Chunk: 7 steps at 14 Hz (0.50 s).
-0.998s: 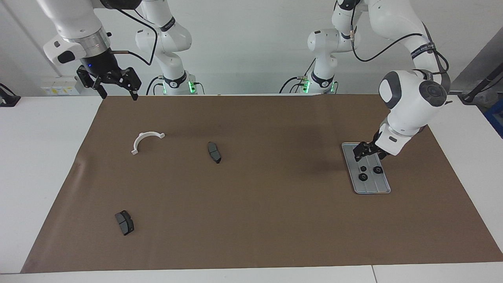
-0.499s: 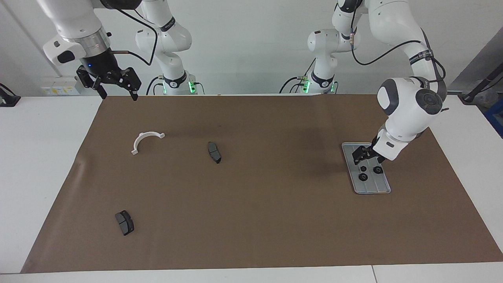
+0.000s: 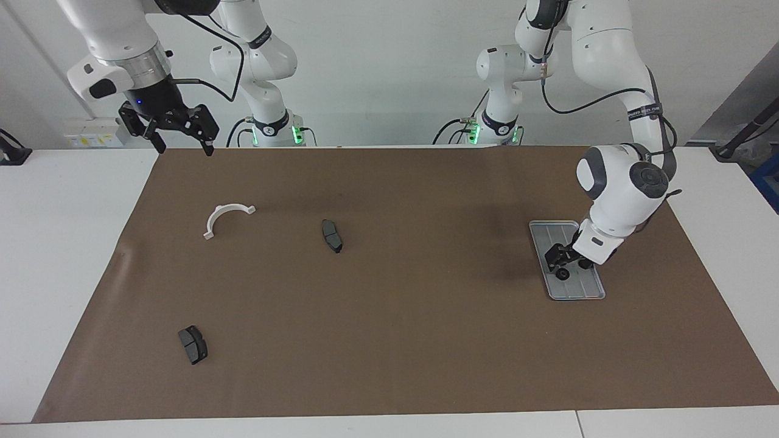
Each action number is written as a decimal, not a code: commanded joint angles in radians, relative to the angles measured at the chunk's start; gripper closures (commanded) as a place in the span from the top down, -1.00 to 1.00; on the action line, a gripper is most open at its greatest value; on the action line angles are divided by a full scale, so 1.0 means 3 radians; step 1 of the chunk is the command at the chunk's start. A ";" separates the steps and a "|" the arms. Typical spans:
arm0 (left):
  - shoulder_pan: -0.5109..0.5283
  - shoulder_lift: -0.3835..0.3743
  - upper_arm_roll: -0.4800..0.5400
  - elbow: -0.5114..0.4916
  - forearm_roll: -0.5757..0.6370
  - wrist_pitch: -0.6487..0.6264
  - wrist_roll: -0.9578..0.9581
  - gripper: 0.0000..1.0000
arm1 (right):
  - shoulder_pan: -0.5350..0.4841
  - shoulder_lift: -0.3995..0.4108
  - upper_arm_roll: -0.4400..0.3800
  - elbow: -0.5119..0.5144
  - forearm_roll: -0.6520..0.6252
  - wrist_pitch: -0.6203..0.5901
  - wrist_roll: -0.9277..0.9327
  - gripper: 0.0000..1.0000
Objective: Place bearing gear from tray to pile
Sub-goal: 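Reach the left gripper into the metal tray and grasp a black gear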
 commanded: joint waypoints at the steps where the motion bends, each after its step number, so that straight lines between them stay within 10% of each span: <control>1: 0.0065 -0.0014 -0.0012 -0.0161 0.0064 0.0250 0.0041 0.79 | -0.0021 -0.0048 0.0013 -0.0075 0.0058 0.0058 -0.0066 1.00; 7: 0.0070 0.0052 -0.0007 -0.0269 0.0064 0.0384 0.0036 0.45 | -0.0021 -0.0053 0.0013 -0.0080 0.0058 0.0058 -0.0071 1.00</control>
